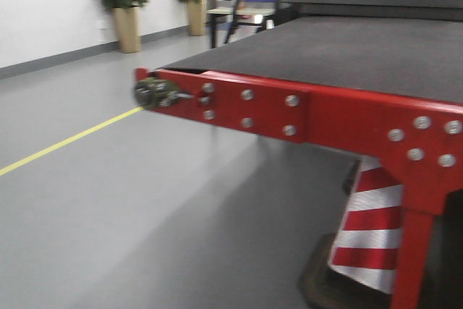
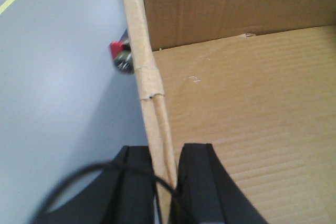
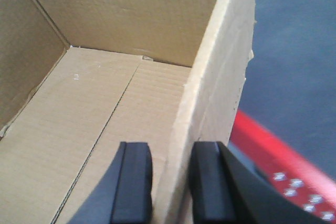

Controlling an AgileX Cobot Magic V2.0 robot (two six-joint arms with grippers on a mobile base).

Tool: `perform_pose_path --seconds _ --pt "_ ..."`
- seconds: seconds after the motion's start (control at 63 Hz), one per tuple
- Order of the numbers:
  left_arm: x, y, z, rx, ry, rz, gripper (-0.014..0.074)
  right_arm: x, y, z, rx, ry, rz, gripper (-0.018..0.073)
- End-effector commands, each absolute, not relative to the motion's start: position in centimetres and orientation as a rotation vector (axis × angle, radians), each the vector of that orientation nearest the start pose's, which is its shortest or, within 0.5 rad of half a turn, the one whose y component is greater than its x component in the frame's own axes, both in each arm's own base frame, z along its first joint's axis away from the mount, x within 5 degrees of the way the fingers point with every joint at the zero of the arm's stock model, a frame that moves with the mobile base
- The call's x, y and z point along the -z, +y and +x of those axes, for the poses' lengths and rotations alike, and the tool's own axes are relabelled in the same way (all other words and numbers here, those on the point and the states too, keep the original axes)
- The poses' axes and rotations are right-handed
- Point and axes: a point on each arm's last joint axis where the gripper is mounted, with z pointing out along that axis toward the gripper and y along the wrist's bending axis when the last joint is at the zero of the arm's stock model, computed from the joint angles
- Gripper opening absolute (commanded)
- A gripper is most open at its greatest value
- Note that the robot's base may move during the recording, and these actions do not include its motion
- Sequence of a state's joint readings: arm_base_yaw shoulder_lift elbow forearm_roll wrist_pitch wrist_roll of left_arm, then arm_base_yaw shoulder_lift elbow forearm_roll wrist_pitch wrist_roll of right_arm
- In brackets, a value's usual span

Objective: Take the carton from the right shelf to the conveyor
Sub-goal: 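Carry the carton with both grippers to the black conveyor belt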

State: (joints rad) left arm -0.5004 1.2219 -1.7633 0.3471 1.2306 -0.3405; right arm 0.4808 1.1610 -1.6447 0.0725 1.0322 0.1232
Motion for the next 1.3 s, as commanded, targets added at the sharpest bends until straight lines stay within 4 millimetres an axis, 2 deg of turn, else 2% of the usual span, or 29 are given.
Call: perform_pose_path --seconds 0.0,1.287 --pt "-52.61 -5.93 19.30 -0.076 2.054 0.090 -0.0016 -52.16 9.49 16.65 -0.476 1.958 -0.393 -0.0068" --pt "-52.62 -5.91 19.31 -0.078 2.053 0.089 -0.0016 -52.16 9.50 16.63 -0.479 1.958 -0.393 -0.0068"
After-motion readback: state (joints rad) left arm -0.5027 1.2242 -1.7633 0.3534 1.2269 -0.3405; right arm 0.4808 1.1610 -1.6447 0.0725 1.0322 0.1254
